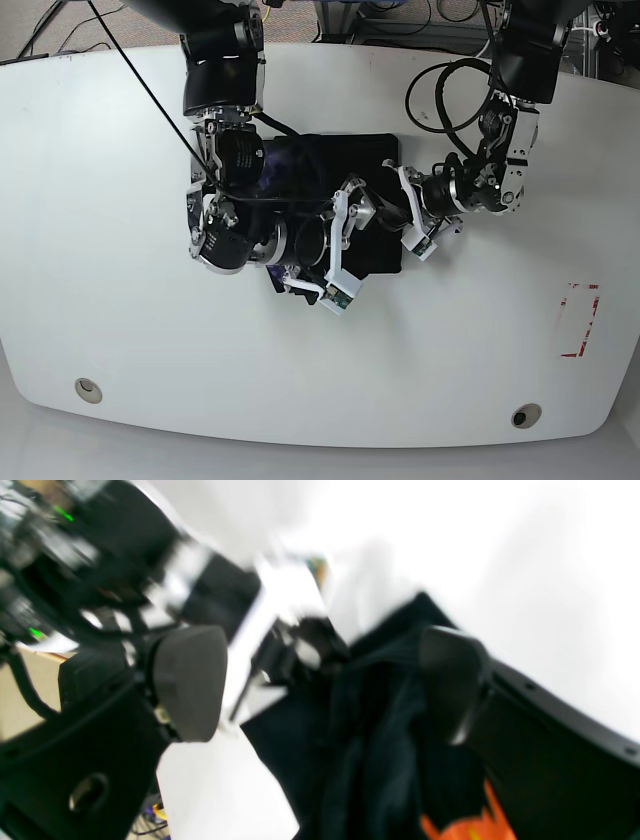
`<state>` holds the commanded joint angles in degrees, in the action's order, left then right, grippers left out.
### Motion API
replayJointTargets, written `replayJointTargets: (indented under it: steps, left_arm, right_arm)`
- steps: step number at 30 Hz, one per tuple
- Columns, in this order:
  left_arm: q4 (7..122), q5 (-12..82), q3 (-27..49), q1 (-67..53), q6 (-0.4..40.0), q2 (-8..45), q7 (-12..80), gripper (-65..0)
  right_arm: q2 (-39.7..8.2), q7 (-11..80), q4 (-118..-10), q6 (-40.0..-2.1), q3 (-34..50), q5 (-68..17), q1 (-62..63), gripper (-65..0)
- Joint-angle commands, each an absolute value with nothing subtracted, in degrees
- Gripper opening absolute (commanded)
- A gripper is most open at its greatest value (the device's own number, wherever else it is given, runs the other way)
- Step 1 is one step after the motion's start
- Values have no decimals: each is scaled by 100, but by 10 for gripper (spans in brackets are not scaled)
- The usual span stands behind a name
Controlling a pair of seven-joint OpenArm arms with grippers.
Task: Layout the t-shirt on the table in an organized manner, then fold the t-shirt properly
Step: 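Fold the held end with the right gripper over toward the left gripper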
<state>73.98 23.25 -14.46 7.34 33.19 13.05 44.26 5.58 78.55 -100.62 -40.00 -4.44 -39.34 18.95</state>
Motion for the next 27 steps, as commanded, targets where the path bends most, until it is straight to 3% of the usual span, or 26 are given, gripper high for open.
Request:
replayJointTargets:
  steps: [7, 12, 27]
  left_arm:
    - [7987, 2325, -1376, 760, 3319, 1332, 4593, -582]
    - [8523, 2325, -760, 760, 3319, 1332, 4910, -582]
    - [9051, 2325, 866, 857, 3336, 1349, 4936, -582]
  right_arm:
    - [110, 7864, -10466, -4000, -426, -3890, 2053, -75]
    - [-602, 7864, -10615, -4000, -409, -3890, 1868, -75]
    - [-1402, 7855, -11222, -4000, -409, -3916, 673, -75]
